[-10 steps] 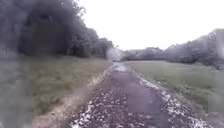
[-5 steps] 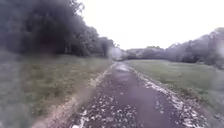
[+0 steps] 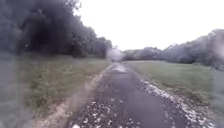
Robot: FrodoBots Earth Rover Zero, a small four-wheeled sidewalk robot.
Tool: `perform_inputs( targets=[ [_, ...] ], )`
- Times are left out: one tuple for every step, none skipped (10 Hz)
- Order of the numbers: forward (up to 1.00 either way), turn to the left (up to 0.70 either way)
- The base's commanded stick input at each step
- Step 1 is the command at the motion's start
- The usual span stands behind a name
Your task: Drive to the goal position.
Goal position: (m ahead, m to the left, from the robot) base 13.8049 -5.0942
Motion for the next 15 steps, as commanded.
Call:
perform_inputs(
  targets=[
    [0.70, -0.14],
    [0.70, -0.14],
    [0.70, -0.14],
    [0.70, -0.14],
    [0.70, -0.14],
    [0.70, -0.14],
    [0.70, -0.14],
    [0.70, -0.10],
    [0.70, -0.03],
    [0.70, 0.00],
    [0.70, 0.00],
    [0.70, 0.00],
    [0.70, 0.00],
    [0.70, 0.00],
    [0.70, 0.00]
  ],
)
